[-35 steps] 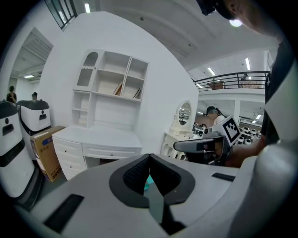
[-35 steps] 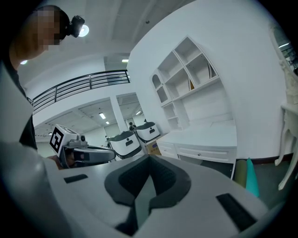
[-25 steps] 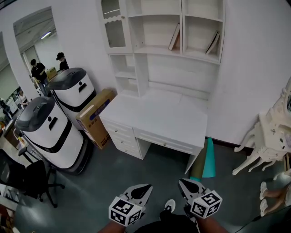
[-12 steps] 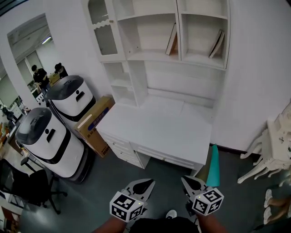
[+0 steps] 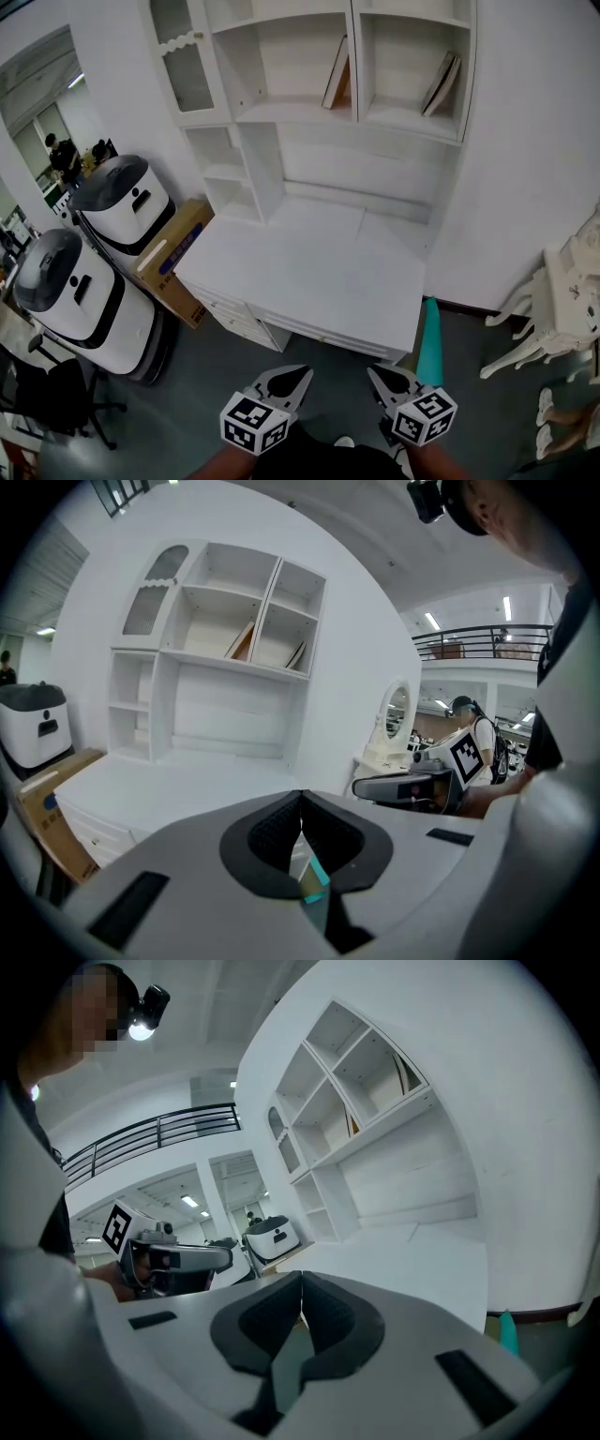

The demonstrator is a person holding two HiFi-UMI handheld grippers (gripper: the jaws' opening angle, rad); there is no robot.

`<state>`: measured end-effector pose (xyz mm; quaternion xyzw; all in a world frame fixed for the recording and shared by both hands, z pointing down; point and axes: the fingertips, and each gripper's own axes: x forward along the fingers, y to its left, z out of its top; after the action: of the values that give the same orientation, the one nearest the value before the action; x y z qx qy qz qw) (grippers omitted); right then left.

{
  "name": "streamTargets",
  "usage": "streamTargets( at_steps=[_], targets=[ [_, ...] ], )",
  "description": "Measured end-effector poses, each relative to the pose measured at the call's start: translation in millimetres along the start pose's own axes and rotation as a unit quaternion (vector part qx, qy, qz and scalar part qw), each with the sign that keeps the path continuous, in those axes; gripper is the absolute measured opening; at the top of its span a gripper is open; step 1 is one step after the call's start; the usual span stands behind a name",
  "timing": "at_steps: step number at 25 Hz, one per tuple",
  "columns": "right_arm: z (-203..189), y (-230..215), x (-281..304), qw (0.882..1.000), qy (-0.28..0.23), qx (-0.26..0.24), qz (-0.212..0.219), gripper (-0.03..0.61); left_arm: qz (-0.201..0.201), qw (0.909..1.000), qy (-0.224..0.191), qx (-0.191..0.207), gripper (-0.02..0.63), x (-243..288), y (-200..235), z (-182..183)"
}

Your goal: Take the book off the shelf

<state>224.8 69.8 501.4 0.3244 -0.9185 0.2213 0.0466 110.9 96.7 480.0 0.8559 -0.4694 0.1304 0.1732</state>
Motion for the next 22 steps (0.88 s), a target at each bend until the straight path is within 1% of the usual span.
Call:
streamTargets(
  at_steps=[4,8,12,17,22],
  targets=[
    [9,-12,15,1.0,-0.001,-0.004,-0.013,0.025,-0.017,0.9998,0.001,0.012,0.011,23,16,11],
    [18,-27,39,0.999,-0.005,-0.003,-0.037,0.025,-0.044,0.9987,-0.003,0.024,0.011,50,42,28],
    [29,-39,73,0.998,-0.006,0.003,-0.068,0.025,-0.073,0.9968,0.002,0.032,0.011,74,80,45],
    [54,-53,120,0.994,-0.017,0.009,-0.109,0.025,-0.108,0.9927,0.0,0.052,0.011,96,129,79],
    [72,-54,162,0.989,-0.028,0.014,-0.144,0.025,-0.14,0.988,0.001,0.066,0.011,114,177,103]
  ],
)
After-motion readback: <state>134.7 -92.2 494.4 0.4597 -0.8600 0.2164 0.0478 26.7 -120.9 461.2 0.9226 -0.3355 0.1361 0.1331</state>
